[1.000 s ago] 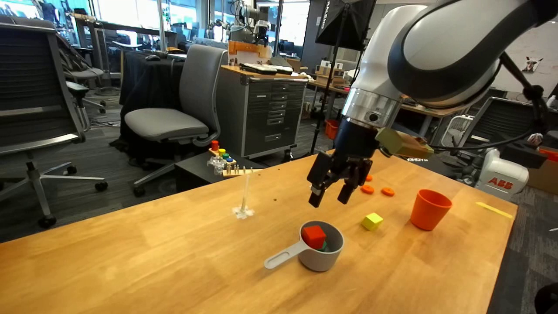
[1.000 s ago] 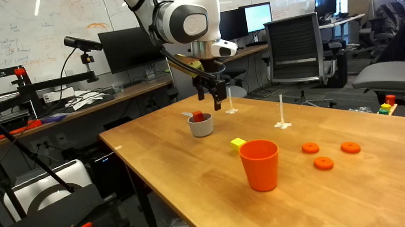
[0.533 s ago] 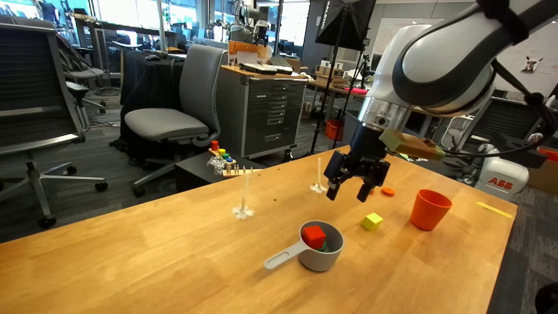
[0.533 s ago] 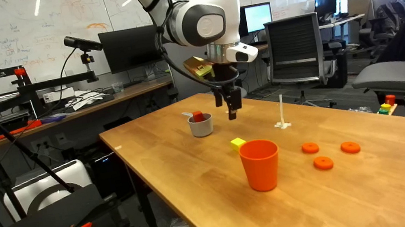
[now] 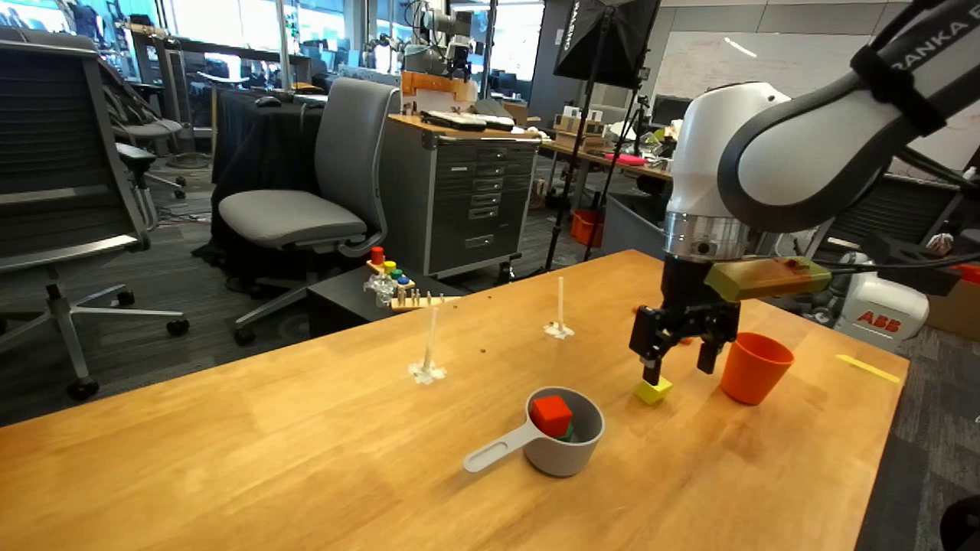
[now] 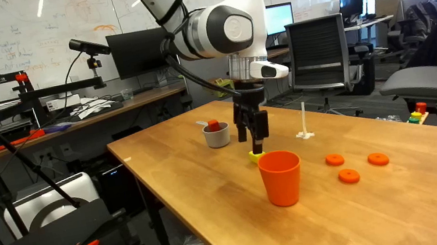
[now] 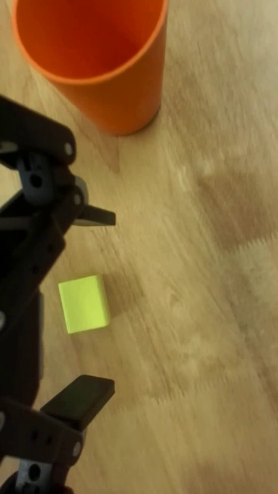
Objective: Put the cubes inside the measuring cup
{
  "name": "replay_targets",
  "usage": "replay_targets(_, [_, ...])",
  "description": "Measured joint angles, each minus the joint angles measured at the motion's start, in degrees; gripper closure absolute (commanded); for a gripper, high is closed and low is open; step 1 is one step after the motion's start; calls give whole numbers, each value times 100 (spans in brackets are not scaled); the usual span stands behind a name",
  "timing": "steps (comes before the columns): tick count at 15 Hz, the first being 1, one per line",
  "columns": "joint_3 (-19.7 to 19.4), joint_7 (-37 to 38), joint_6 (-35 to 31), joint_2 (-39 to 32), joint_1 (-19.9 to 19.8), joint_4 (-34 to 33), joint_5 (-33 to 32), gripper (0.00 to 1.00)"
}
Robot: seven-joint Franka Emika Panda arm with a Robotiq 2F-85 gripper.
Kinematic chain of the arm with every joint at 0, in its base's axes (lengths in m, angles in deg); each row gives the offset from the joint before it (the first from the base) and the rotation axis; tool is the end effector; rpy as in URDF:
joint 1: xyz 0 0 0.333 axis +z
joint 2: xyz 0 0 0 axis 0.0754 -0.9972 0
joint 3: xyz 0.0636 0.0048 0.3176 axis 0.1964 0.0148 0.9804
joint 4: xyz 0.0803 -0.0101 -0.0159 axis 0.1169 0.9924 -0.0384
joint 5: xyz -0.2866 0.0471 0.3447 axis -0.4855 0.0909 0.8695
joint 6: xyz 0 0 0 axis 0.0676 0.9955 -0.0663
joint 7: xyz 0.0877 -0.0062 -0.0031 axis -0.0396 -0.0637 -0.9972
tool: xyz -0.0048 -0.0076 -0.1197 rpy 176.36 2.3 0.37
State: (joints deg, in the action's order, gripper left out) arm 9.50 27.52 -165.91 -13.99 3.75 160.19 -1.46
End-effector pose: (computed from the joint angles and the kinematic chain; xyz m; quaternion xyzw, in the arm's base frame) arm 0.5970 0.0661 0.1417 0.9836 -0.1565 -0.0880 0.0195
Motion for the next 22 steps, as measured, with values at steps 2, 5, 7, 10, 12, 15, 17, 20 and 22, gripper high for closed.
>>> replay_targets(2, [-21,2,83,-3,19,-1,-323,0])
replay_targets(5, [-21,-3,83,-65,38,-69,-553,0])
replay_targets(7, [-16,-14,82,-181,50,-175,-598,0])
replay_targets(10, [3,-81,72,-457,52,-418,-599,0])
replay_targets(12, [15,-159,68,-669,51,-599,-599,25])
replay_targets(15, [34,-287,50,-917,48,-835,-566,42])
replay_targets(17, [77,-415,47,-967,7,-937,-398,58])
replay_targets(20, [115,-515,47,-962,-60,-1057,-111,82])
replay_targets(22, [143,-564,47,-942,-108,-1111,61,98])
